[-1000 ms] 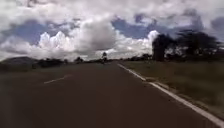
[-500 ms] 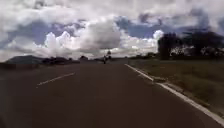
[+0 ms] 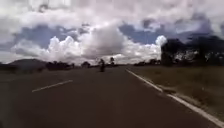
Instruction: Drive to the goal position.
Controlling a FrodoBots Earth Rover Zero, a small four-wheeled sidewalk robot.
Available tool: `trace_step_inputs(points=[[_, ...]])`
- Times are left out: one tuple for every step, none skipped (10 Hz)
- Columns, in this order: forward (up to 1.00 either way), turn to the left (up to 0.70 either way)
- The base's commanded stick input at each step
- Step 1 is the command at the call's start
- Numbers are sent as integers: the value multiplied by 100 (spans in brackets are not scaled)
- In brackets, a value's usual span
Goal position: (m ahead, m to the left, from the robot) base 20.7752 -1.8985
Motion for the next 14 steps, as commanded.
trace_step_inputs(points=[[100,0],[100,0],[100,0],[100,0],[100,0],[100,0],[100,0],[100,0],[100,0],[100,0],[100,0],[100,0],[100,-5],[100,-23]])
